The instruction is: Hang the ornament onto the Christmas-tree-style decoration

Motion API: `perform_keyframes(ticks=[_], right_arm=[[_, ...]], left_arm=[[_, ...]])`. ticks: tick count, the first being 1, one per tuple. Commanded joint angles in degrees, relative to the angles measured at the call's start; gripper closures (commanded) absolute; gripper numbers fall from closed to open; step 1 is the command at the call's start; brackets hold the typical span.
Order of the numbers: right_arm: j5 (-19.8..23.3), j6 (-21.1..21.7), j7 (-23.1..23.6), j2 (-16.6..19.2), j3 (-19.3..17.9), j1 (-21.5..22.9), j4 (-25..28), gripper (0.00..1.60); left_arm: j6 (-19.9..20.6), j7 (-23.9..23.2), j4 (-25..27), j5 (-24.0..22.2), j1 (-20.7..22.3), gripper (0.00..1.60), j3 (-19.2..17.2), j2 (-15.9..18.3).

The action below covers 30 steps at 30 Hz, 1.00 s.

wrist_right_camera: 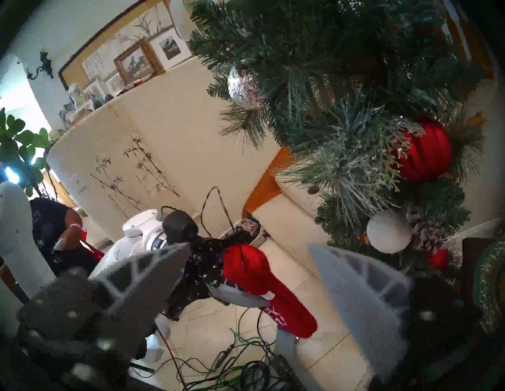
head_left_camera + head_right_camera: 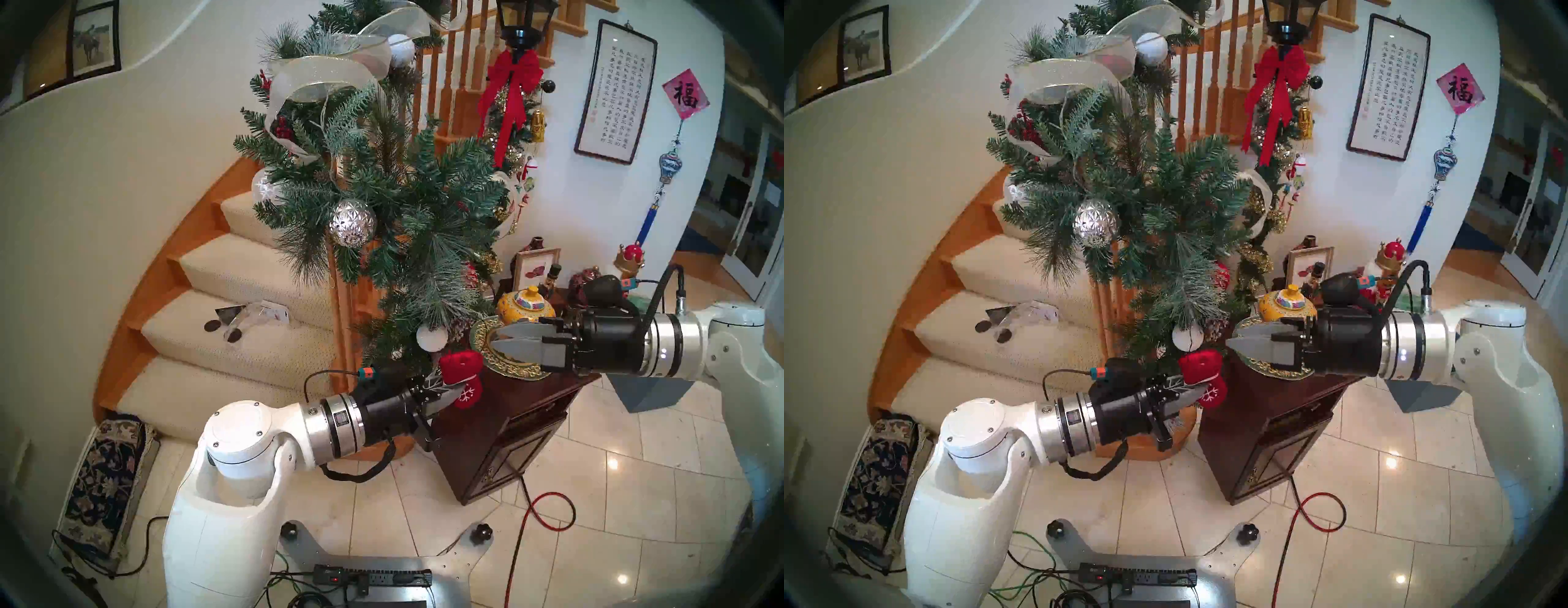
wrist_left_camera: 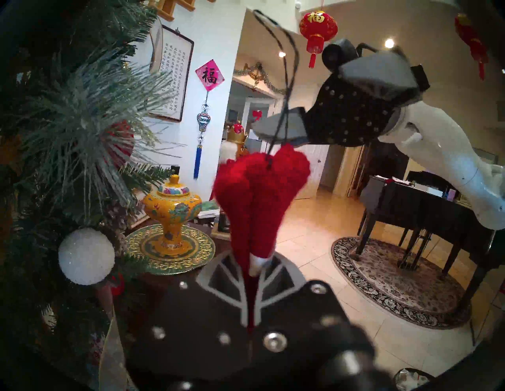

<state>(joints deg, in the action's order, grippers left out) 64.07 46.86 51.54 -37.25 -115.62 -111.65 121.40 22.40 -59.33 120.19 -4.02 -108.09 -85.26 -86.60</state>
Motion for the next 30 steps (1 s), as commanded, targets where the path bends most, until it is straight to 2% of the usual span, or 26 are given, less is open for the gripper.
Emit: perform_keyframes(ticks=[1, 11, 13, 16, 18, 26, 30], right_arm=[[-0.35, -0.21, 0.81, -0.07, -1.17, -0.88, 0.46, 0.0], [-2.16, 0.52, 2.1, -1.21, -6.22, -5.37, -0.51, 0.0], [-3.24, 0.5, 0.89, -1.93, -6.82, -6.07, -0.79, 0.0], [-5.9, -0.54, -3.3, -3.77, -7.16, -6.4, -1.1, 0.0], [-6.08, -0.86, -4.25, -4.81, -6.97, -6.29, -1.68, 0.0], [-11.83, -5.95, -10.0, -9.02, -9.34, -8.36, 1.01, 0.0], [-13.03, -6.92, -12.75, -11.26, -10.23, -8.68, 2.23, 0.0]], left_arm=[[-0.52, -0.3, 0.62, -0.46, 0.37, 1.6, -0.18, -0.2], [-0.07, -1.35, 0.31, -1.18, 1.26, 1.6, -3.08, 0.45], [-0.1, -1.48, 0.59, -1.18, 1.12, 1.6, -3.61, 0.56], [-0.1, -1.65, 1.01, -1.33, 0.57, 1.6, -4.43, 0.68], [-0.16, -1.86, 1.23, -1.48, 0.19, 1.6, -4.91, 0.82], [0.48, -2.97, 3.09, -2.82, -1.07, 1.6, -8.13, 1.58], [0.53, -3.57, 3.83, -3.44, -1.89, 1.6, -9.48, 1.9]])
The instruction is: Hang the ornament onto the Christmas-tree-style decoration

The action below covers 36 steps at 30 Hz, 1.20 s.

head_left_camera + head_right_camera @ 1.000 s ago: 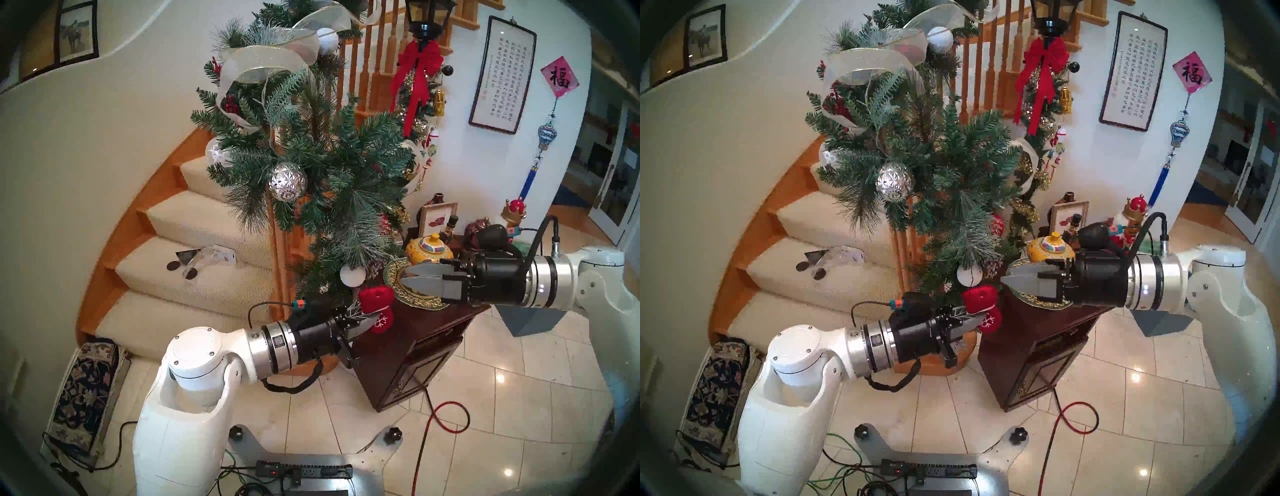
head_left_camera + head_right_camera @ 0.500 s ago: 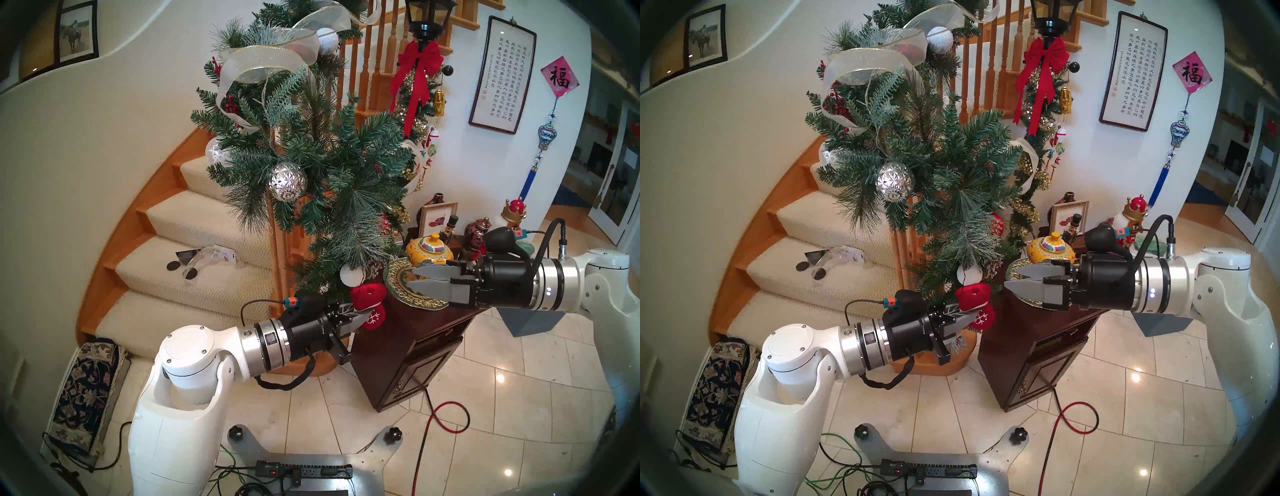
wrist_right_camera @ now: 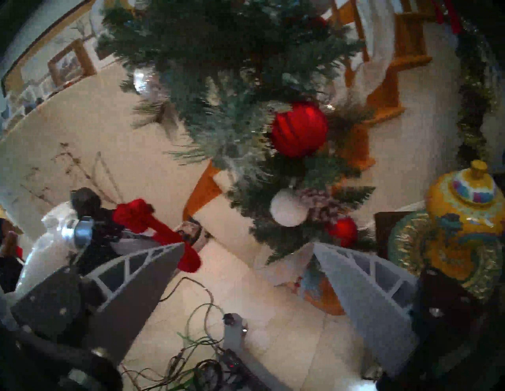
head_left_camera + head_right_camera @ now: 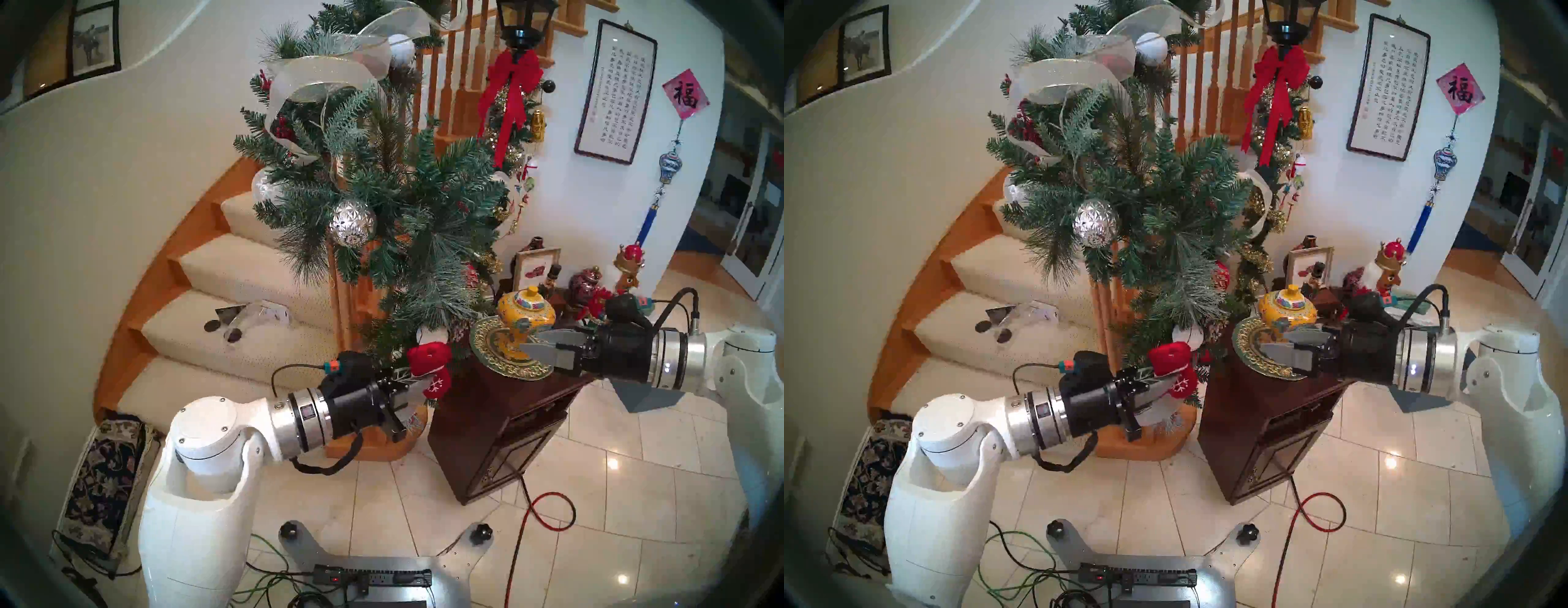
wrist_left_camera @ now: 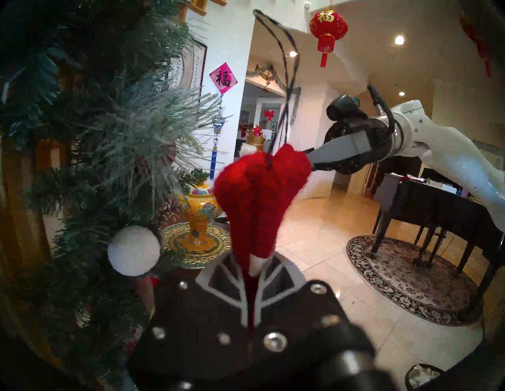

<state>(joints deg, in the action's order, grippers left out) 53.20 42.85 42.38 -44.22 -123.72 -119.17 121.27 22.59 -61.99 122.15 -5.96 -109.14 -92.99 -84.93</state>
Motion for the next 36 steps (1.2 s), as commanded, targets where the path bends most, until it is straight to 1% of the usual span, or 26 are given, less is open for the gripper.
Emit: perform_keyframes(ticks=[1, 7, 14, 21, 24, 25, 27, 31, 32, 36], right_arm=[[-1.87, -2.8, -3.99, -4.8, -2.15, -1.01, 2.37, 0.0], [-0.88, -2.78, -1.96, -5.3, -3.63, -2.12, 2.43, 0.0], [-3.23, -4.29, -1.01, -5.6, -4.73, -4.72, 3.28, 0.0], [-3.6, -4.33, -0.67, -6.18, -4.84, -4.79, 3.4, 0.0], [-3.82, -4.29, -0.51, -6.32, -4.84, -4.7, 3.41, 0.0], [-3.95, -4.25, -0.42, -6.41, -4.83, -4.63, 3.41, 0.0], [-3.99, -4.23, -0.38, -6.44, -4.83, -4.6, 3.41, 0.0], [-4.26, -4.14, -0.19, -6.62, -4.82, -4.46, 3.41, 0.0], [-4.31, -4.12, -0.15, -6.66, -4.82, -4.44, 3.41, 0.0], [-4.53, -4.04, 0.01, -6.8, -4.81, -4.32, 3.42, 0.0]], left_arm=[[0.3, -1.04, 2.06, -1.56, -1.04, 1.6, -2.05, 0.32], [0.56, -1.67, 2.83, -2.18, -1.51, 1.6, -3.43, 0.6], [1.16, -2.16, 3.76, -2.59, -1.77, 1.6, -4.22, 0.78], [1.91, -2.66, 4.15, -2.54, -1.91, 1.6, -4.08, 1.05], [3.36, -2.6, 4.82, -2.81, -1.84, 1.6, -3.85, 0.63], [4.85, -2.2, 5.46, -3.04, -1.3, 1.6, -3.59, 0.06], [5.41, -2.05, 5.64, -3.1, -1.0, 1.6, -3.46, -0.12], [8.46, -1.7, 6.85, -3.09, 0.61, 1.6, -2.85, -0.42], [9.74, -1.79, 7.18, -3.41, 1.02, 1.6, -2.76, -0.56], [12.73, -1.28, 8.92, -3.73, 1.84, 1.6, -2.47, -1.13]])
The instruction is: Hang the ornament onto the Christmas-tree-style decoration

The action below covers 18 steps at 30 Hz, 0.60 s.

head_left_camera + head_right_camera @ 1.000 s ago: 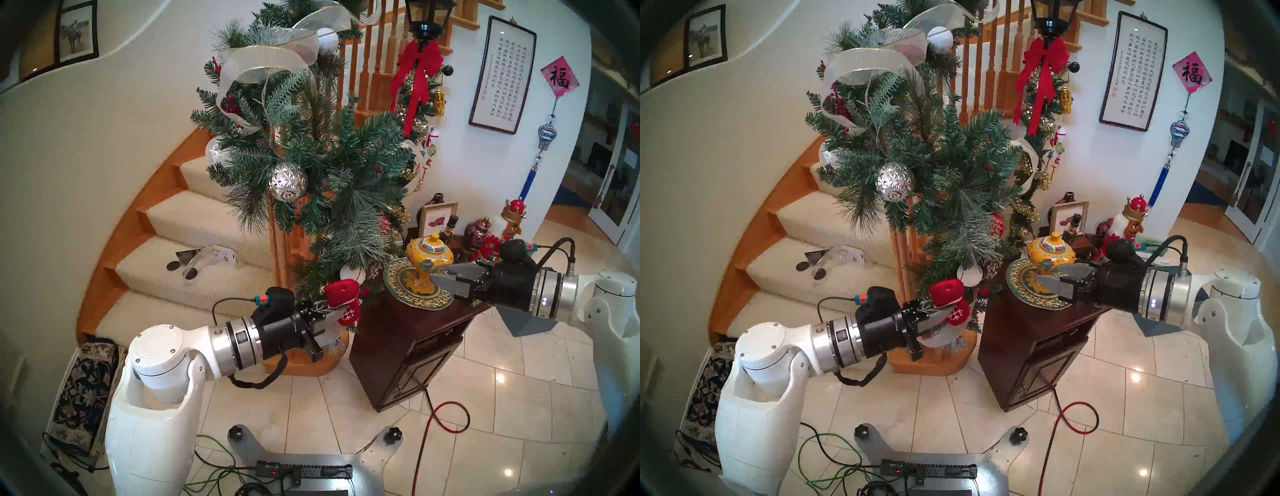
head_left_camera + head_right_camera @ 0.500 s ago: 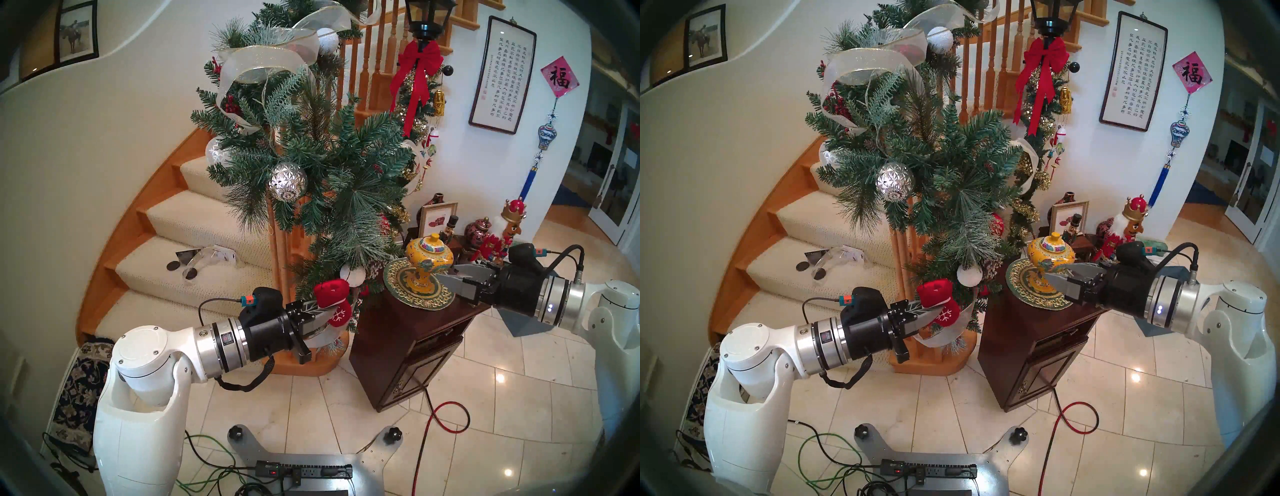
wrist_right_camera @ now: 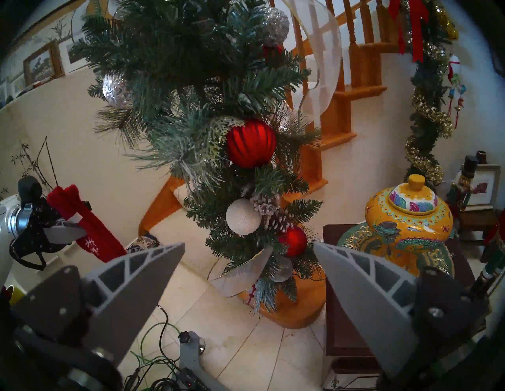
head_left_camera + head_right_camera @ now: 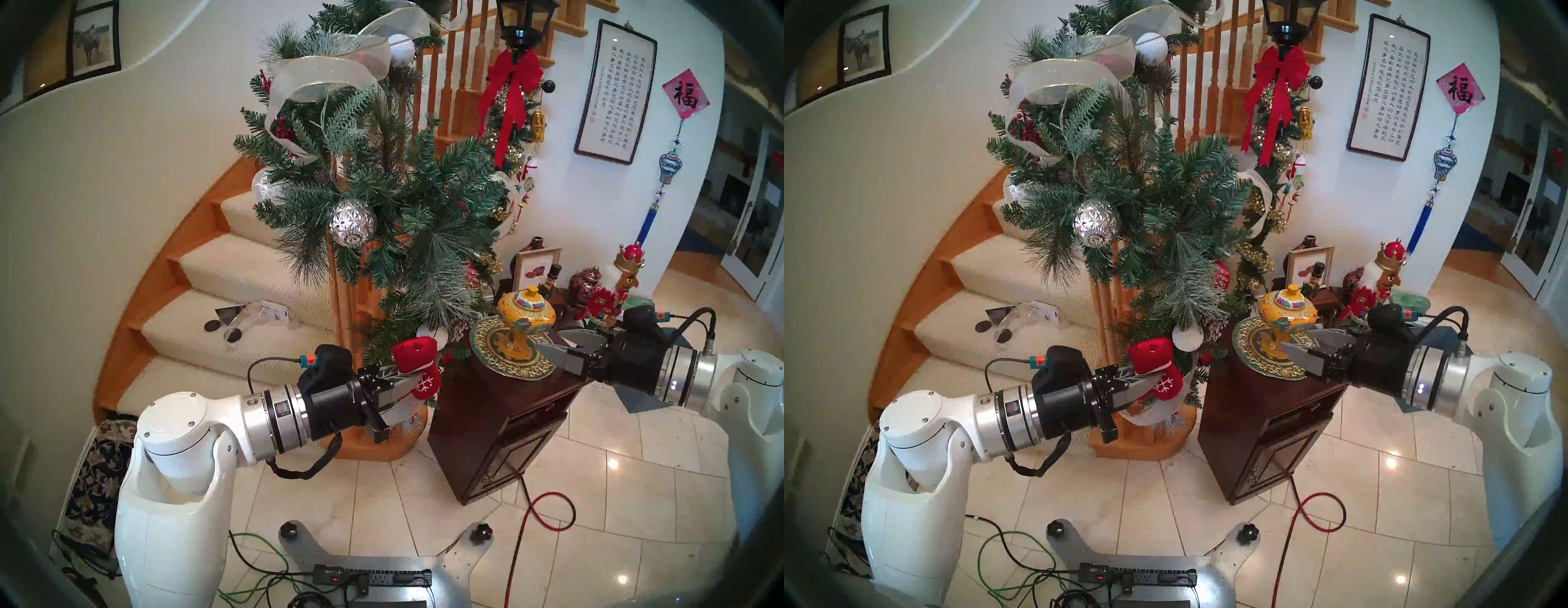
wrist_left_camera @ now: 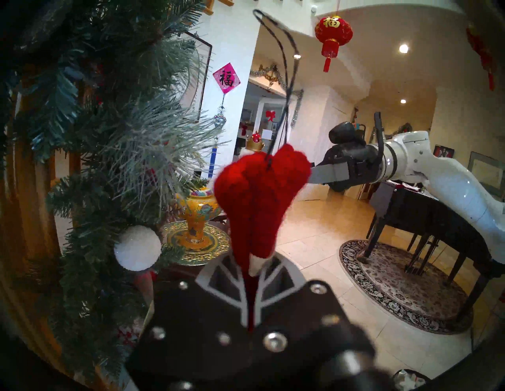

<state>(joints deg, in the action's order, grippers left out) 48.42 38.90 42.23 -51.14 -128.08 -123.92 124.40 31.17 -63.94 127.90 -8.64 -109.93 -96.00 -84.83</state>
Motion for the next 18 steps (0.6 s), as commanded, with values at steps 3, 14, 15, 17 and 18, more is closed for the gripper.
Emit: perform_keyframes(ticks=[3, 14, 15, 17, 18], right_arm=[[0.11, -0.04, 0.27, 0.03, -0.46, 0.5, 0.29, 0.0], [-0.08, 0.08, 0.47, -0.12, -0.46, 0.66, 0.27, 0.0], [-0.09, 0.08, 0.48, -0.13, -0.46, 0.66, 0.27, 0.0], [-0.1, 0.09, 0.49, -0.13, -0.46, 0.67, 0.27, 0.0], [-0.1, 0.1, 0.49, -0.14, -0.46, 0.67, 0.27, 0.0]], left_arm=[[6.01, 1.38, 4.6, -0.47, 3.01, 1.6, 1.04, -1.06], [12.73, 3.72, 7.83, -1.8, 4.72, 1.6, 0.42, -2.9], [13.11, 3.87, 7.86, -1.92, 4.87, 1.6, 0.25, -3.02], [13.82, 4.02, 7.77, -2.26, 5.47, 1.6, -0.22, -3.14], [13.58, 4.03, 7.75, -2.24, 5.72, 1.6, -0.36, -3.01]])
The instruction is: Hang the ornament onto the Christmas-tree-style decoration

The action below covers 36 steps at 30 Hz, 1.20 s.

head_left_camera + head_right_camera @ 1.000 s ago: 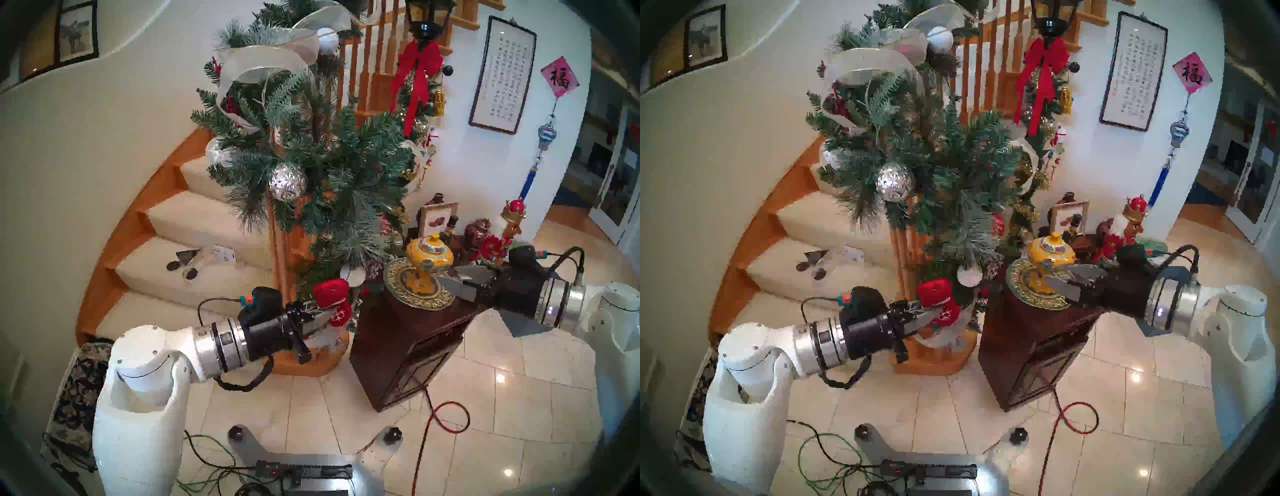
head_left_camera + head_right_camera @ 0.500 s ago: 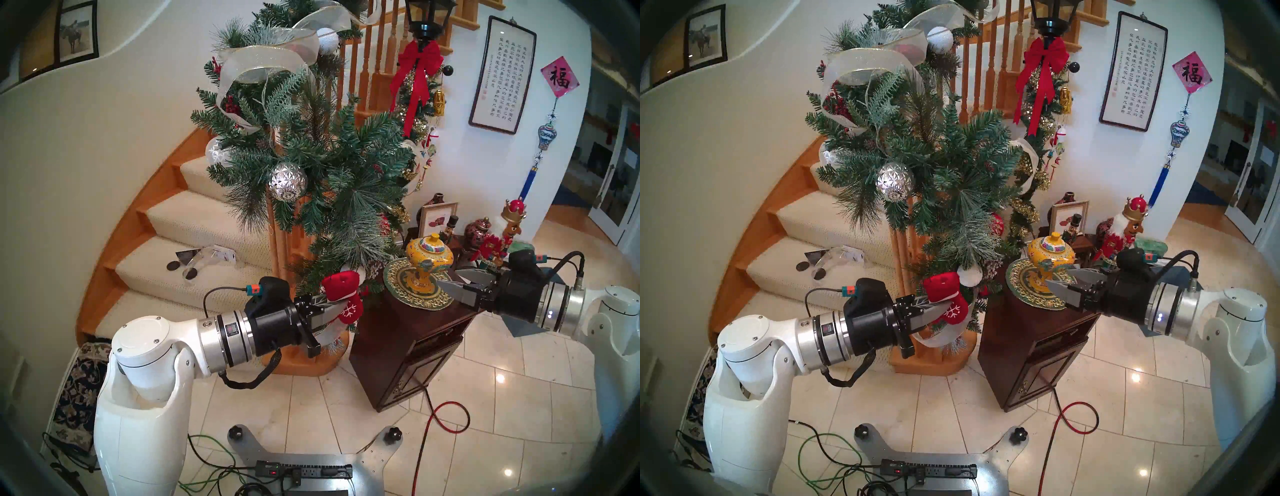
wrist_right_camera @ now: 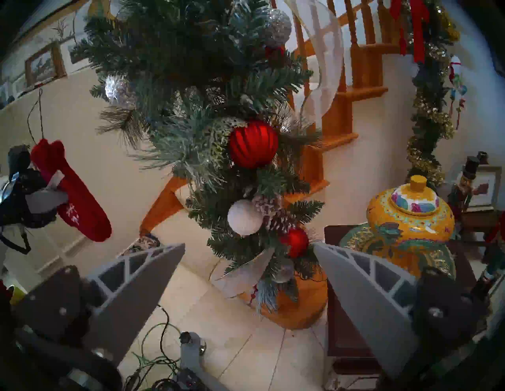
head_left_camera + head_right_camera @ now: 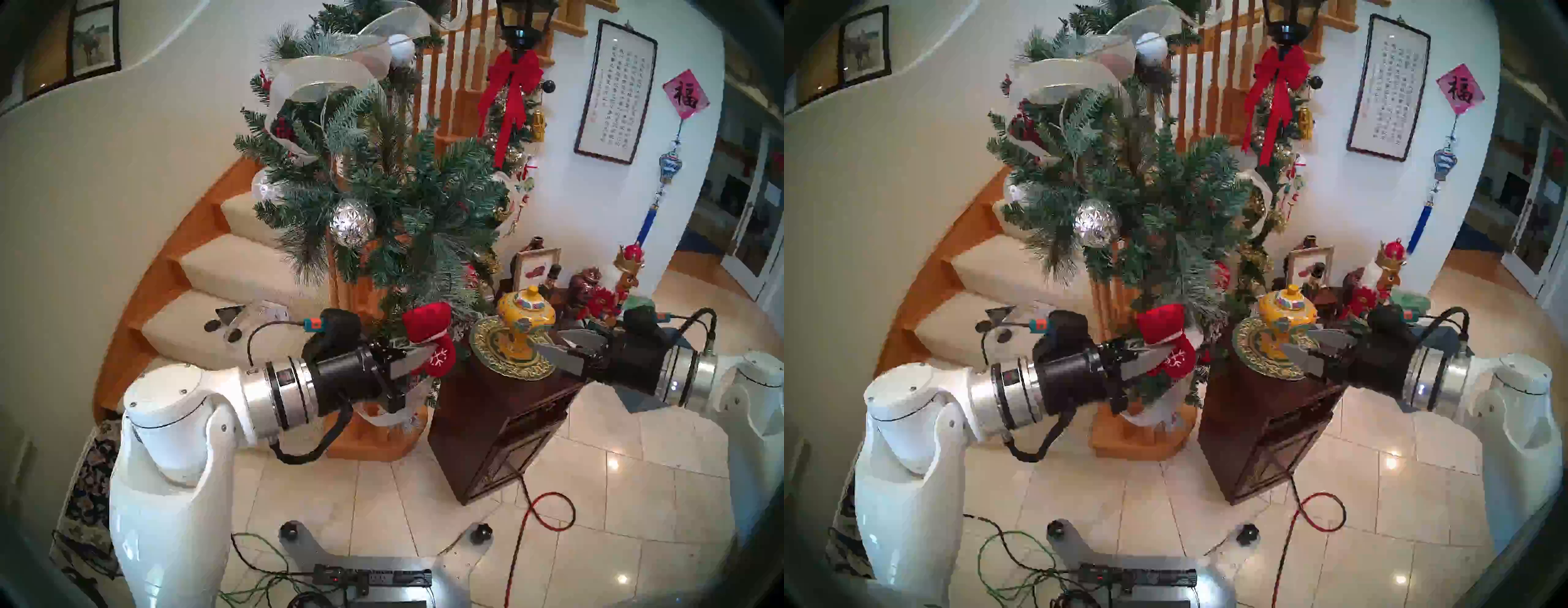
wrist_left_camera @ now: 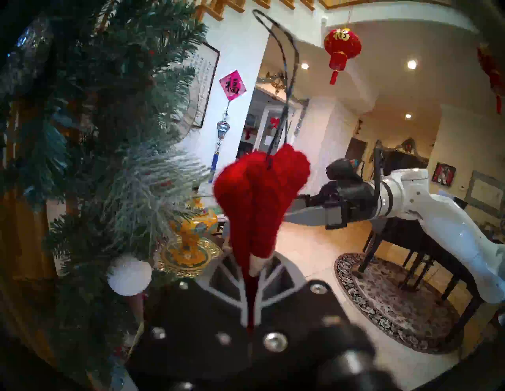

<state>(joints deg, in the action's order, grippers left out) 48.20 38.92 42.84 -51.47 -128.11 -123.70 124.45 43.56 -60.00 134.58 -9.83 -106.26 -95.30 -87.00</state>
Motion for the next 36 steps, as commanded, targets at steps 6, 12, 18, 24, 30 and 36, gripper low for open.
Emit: perform_keyframes(ticks=[6, 12, 18, 24, 30, 36], right_arm=[[0.09, 0.08, -0.09, 0.18, -0.42, 0.46, 0.21, 0.0], [0.08, 0.09, -0.07, 0.17, -0.42, 0.48, 0.21, 0.0], [0.06, 0.09, -0.05, 0.16, -0.42, 0.49, 0.21, 0.0], [0.04, 0.09, -0.03, 0.16, -0.41, 0.5, 0.2, 0.0], [0.03, 0.1, -0.02, 0.15, -0.41, 0.51, 0.2, 0.0], [0.03, 0.12, -0.02, 0.14, -0.41, 0.52, 0.21, 0.0]], left_arm=[[2.63, 0.24, 0.72, -1.99, 4.98, 1.6, -2.52, -0.82], [4.25, 0.91, -0.6, -2.63, 7.91, 1.6, -2.78, -0.32], [7.55, 2.18, -2.45, -3.85, 11.26, 1.6, -2.79, -0.15], [8.43, 3.24, -3.96, -4.82, 13.33, 1.6, -1.47, 1.83], [8.26, 4.01, -4.88, -6.23, 14.2, 1.6, -0.43, 3.05], [9.91, 4.97, -5.92, -8.26, 15.46, 1.6, 0.18, 3.26]])
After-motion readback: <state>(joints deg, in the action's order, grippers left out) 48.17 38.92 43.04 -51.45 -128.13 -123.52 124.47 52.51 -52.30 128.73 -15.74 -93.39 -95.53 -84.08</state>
